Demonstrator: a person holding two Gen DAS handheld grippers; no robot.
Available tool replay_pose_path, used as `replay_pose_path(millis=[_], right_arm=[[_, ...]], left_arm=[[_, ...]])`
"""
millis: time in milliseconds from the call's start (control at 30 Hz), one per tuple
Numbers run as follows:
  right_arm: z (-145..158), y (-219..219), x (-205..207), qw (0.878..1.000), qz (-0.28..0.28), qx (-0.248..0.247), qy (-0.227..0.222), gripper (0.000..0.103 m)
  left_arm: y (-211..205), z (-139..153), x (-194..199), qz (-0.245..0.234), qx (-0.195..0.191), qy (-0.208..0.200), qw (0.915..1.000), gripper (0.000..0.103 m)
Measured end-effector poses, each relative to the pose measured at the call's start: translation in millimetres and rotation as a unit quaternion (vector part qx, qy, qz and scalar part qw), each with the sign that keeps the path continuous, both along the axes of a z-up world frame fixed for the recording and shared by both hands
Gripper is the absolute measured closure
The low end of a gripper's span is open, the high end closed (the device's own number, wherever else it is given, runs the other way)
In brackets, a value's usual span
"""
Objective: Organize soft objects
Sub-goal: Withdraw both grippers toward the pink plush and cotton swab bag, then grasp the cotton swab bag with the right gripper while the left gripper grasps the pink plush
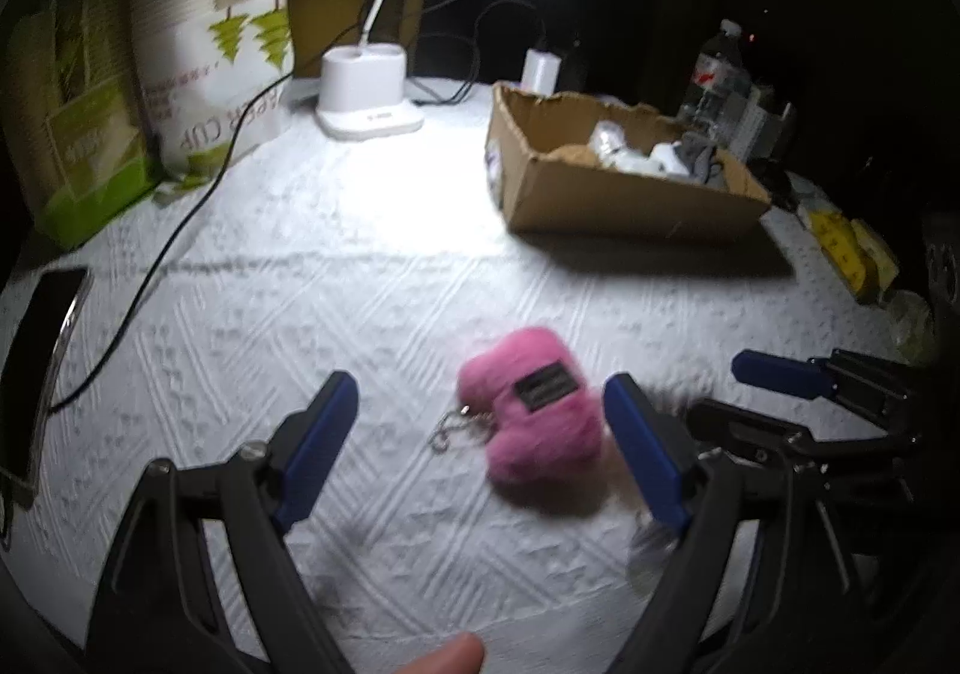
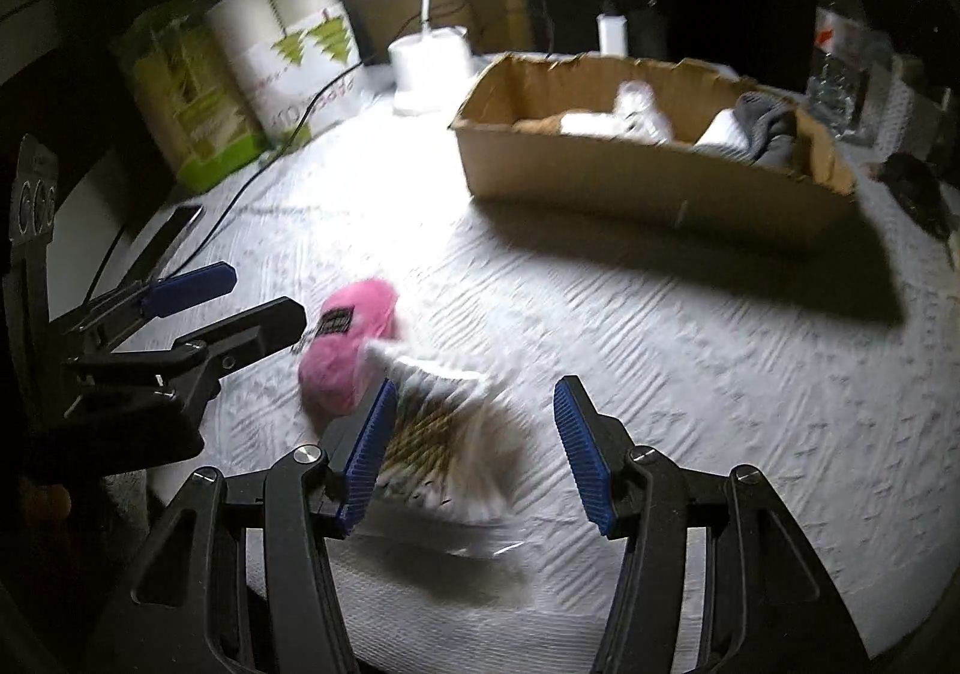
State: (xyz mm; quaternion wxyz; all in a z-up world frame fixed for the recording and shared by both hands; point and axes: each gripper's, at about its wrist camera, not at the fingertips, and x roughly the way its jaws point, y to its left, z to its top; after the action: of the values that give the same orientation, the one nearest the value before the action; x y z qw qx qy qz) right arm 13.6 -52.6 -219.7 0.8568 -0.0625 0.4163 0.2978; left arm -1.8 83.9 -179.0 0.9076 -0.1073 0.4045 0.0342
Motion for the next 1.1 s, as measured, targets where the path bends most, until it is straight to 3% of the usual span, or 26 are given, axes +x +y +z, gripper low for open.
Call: replay_pose_path(millis=[33, 333, 367, 433, 467, 733, 967, 1100], right_arm=[[-2, 2, -1, 1.000, 0.004, 0.001, 0.004, 0.038], [-22, 19, -1, 0.999, 0.026, -0.007, 0.037, 0.038], [-23, 19, 0, 0.999, 0.023, -0.008, 0.039, 0.040], [-24, 18, 1, 0.999, 0.023, -0.008, 0.038, 0.053], [-23, 17, 1, 0.999, 0.026, -0.002, 0.037, 0.054], [-19, -5, 12, 1.000, 0.000, 0.006, 0.027, 0.056], [-12, -28, 22, 0.999, -0.028, 0.014, 0.019, 0.056], [-9, -42, 29, 0.999, -0.042, 0.021, 0.018, 0.056]], left_arm=[[1, -2, -1, 0.001, -0.001, 0.002, 1.0000, 0.018], [10, -16, -4, 0.008, -0.006, 0.018, 0.9998, 0.018], [10, -16, -3, 0.006, -0.006, 0.019, 0.9998, 0.018], [7, -15, -1, 0.000, -0.006, 0.018, 0.9998, 0.018], [5, -16, 1, -0.004, -0.006, 0.019, 0.9998, 0.018], [-9, -17, 18, -0.027, -0.007, 0.021, 0.9994, 0.018], [-25, -31, 43, -0.054, -0.001, 0.051, 0.9972, 0.019], [-34, -34, 47, -0.068, 0.018, 0.057, 0.9959, 0.019]])
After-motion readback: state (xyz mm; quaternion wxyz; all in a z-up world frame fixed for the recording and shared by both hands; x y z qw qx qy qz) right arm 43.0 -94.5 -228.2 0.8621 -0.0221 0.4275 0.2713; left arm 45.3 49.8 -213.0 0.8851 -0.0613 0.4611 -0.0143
